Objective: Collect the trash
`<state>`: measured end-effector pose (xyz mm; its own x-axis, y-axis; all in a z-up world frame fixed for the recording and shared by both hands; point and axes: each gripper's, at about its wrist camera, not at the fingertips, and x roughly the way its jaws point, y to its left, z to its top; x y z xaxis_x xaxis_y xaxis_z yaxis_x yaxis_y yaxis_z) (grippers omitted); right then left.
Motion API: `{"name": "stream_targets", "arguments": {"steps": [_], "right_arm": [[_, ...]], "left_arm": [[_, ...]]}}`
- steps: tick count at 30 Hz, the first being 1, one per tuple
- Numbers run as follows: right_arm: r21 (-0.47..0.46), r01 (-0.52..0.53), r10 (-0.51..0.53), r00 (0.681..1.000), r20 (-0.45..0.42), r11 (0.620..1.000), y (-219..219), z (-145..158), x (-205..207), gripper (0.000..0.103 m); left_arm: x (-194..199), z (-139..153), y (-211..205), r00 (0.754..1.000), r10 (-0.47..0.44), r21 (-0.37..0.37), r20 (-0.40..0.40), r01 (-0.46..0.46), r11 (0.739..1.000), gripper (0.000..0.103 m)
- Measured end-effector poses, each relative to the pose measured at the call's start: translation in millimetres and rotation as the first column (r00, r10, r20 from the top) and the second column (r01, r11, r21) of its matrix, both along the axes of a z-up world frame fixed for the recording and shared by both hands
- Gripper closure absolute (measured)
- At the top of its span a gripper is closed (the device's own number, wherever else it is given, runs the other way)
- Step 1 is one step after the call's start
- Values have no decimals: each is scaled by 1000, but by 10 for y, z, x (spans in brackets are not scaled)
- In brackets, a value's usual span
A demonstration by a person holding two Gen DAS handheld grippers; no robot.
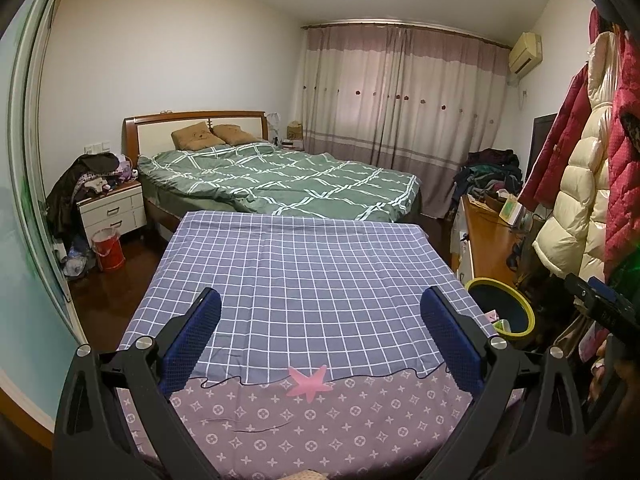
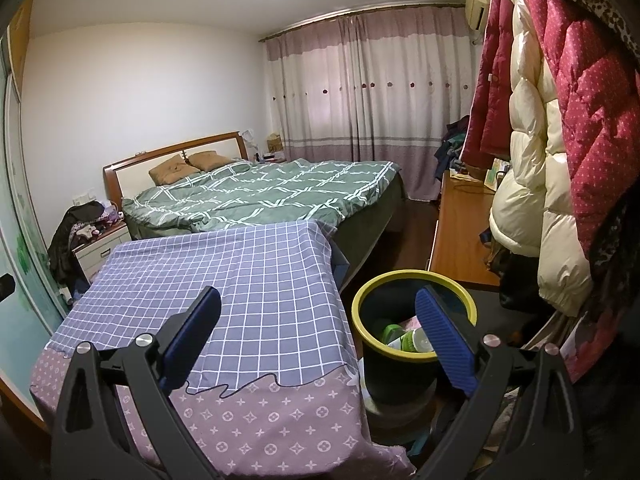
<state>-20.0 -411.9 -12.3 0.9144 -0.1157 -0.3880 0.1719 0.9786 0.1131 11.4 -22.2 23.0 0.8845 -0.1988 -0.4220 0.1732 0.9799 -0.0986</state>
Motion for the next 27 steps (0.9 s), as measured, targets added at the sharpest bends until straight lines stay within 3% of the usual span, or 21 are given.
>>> {"name": "stream_targets", "arguments": {"steps": [27], "right_arm": [[21,-13,14,1000,-27,1000,-22,-96,94,10]], "left_arm": [[128,-117,-65,999,0,12,-37,1,1000,5]]}}
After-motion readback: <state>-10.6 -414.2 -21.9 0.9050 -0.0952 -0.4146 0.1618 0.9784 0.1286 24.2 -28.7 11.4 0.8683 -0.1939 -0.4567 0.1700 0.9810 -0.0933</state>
